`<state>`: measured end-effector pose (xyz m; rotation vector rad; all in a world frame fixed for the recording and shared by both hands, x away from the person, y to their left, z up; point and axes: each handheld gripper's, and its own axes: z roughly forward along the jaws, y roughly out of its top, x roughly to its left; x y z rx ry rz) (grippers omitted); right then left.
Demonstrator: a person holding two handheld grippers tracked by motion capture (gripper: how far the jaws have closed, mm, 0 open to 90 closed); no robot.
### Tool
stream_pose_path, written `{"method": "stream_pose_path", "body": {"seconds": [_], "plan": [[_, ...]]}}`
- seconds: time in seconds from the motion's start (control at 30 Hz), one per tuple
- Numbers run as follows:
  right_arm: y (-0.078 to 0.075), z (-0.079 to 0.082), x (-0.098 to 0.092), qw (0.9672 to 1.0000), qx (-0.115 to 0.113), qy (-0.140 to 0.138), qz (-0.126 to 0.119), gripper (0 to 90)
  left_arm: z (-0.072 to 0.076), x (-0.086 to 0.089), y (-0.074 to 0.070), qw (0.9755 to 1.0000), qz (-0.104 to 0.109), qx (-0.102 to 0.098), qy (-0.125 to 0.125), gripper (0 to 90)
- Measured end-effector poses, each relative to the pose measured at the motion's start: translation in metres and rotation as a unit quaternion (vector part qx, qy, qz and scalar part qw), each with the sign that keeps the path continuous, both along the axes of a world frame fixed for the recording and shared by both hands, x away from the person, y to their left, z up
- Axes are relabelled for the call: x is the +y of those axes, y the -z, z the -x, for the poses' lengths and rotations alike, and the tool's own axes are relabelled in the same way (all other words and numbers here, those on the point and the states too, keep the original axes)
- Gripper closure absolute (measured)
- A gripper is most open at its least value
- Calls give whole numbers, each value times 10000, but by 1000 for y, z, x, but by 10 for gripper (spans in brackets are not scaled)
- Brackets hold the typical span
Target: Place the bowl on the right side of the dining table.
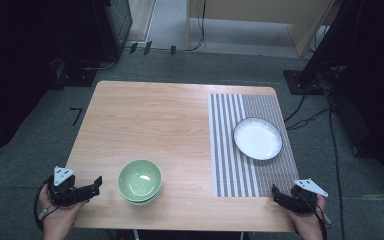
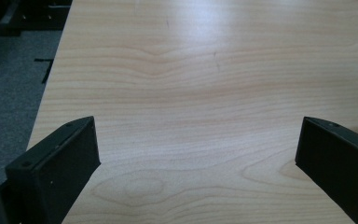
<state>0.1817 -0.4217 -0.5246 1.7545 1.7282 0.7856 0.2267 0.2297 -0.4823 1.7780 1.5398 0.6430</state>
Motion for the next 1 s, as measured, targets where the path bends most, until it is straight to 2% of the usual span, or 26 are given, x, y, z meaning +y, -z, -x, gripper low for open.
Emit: {"method": "stream_pose_path", "body": {"seconds": [0.17,0.37,0.57,0.63,0.77,0.83,0.93,1.0], "plan": [[0,0,0,10000,0,1,1,139,4,-5,-10,9998,106,-139,50,0],[0,0,0,10000,-2,10,-2,140,10,-17,-24,9989,231,-339,234,0],[0,1,1,10000,-17,13,16,153,14,-28,-32,9975,374,-429,424,0],[-1,1,2,10000,-5,-21,14,193,16,-33,-36,9966,452,-468,513,0],[-2,0,5,10000,-10,-19,12,205,17,-40,-38,9958,470,-495,615,0],[-3,0,7,10000,-13,-30,91,207,18,-45,-39,9952,481,-494,689,12],[-4,-1,9,9999,-23,-40,132,210,19,-49,-42,9957,408,-572,612,53],[-5,-1,11,9999,-48,-47,142,215,19,-48,-42,9954,472,-577,607,54]]}}
